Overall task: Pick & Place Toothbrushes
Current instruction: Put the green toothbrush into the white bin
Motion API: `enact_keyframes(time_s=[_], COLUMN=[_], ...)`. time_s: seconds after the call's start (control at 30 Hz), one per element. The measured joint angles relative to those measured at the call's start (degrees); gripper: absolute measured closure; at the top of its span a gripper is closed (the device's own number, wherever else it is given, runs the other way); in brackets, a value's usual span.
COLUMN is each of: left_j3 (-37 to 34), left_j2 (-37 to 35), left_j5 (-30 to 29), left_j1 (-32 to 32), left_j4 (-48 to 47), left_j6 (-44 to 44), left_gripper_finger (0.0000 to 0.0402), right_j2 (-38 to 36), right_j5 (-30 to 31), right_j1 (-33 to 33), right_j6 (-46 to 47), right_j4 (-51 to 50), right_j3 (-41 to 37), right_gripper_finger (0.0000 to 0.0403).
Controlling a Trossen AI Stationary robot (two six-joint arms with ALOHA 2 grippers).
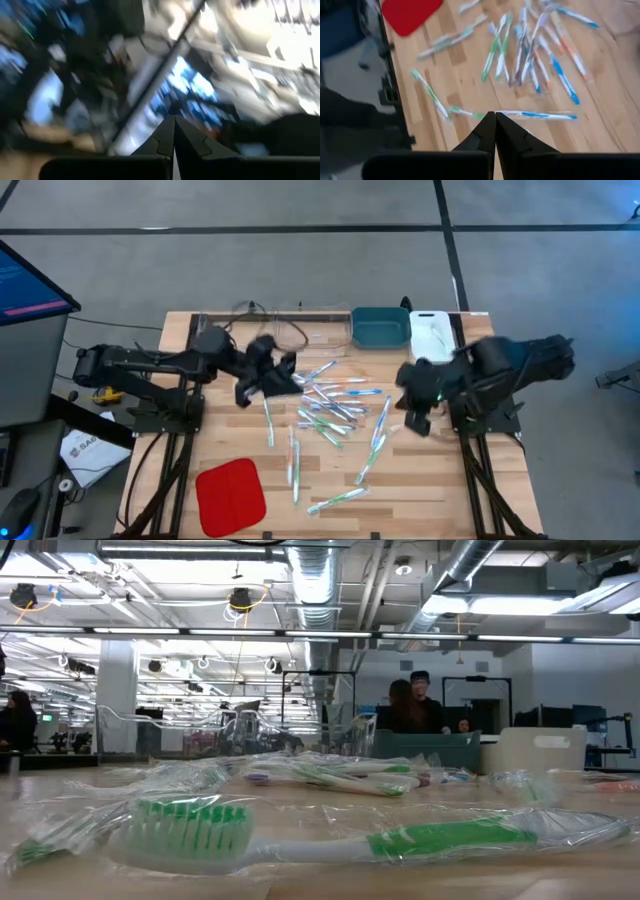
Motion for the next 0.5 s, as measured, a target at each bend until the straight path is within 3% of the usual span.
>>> enact_keyframes(time_s=[0.1, 0.2, 0.33, 0.5], left_j3=[-0.02, -0.70, -2.03, -1.06], left_j2=[0.00, 0.00, 0.88, 7.46], left_j5=[4.20, 3.48, -3.09, -16.84], left_j1=[-1.62, -4.27, -9.09, -17.46], left_j4=[-5.48, -6.46, -5.33, -1.05], left_j6=[0.02, 0.02, -0.19, -0.75], left_gripper_finger=[0.0400, 0.0400, 0.0400, 0.0400], right_j2=[3.21, 5.99, 8.63, 10.53], right_j5=[1.31, 1.51, 4.84, 15.36], right_j1=[3.49, 6.81, 11.95, 20.03], right_j6=[0.50, 0.83, 0.88, 2.86], right_j4=[1.03, 4.26, 9.67, 13.12], right_j3=[0.00, -0.04, -0.02, 0.01], right_gripper_finger=[0.0397, 0.0397, 0.0397, 0.0397])
